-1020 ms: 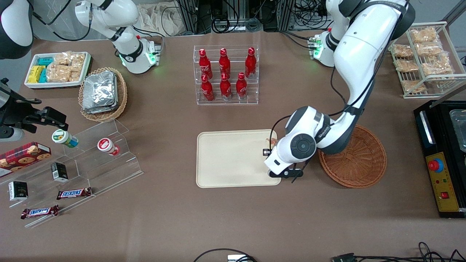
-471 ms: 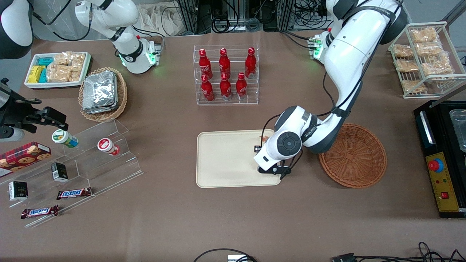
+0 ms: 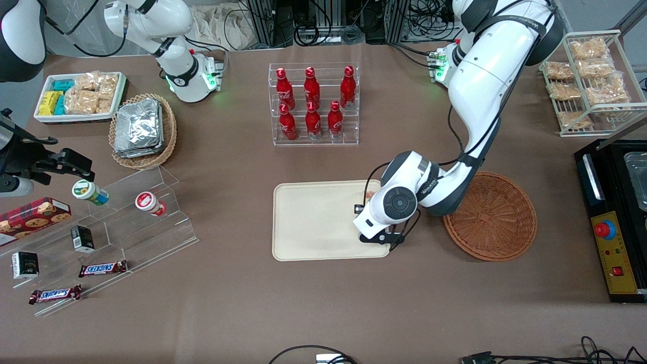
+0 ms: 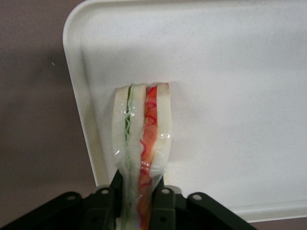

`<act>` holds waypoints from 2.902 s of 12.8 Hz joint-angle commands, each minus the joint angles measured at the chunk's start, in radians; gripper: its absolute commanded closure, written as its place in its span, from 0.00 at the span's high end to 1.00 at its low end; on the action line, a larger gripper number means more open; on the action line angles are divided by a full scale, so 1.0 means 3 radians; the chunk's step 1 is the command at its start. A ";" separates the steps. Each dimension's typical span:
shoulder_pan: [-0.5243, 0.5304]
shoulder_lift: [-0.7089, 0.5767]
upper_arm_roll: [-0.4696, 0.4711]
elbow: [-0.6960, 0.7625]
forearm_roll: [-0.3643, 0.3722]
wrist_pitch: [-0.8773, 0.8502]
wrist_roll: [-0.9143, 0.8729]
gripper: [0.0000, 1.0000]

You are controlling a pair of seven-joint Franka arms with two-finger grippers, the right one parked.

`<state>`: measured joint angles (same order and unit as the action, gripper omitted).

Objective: Place sandwich from basket to tray

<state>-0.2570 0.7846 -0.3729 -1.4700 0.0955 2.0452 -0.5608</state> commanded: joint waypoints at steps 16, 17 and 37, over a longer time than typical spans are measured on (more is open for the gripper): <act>0.0018 -0.1065 0.0200 -0.0774 0.0055 -0.0191 -0.0176 1.00; 0.0084 -0.1198 0.0210 -0.0922 0.0055 -0.0175 -0.0176 1.00; 0.1567 -0.2677 0.0215 -0.1078 -0.0139 -0.1198 0.1429 1.00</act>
<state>0.1771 -0.0145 -0.2956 -1.8524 0.0748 1.7236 -0.1637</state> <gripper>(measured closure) 0.000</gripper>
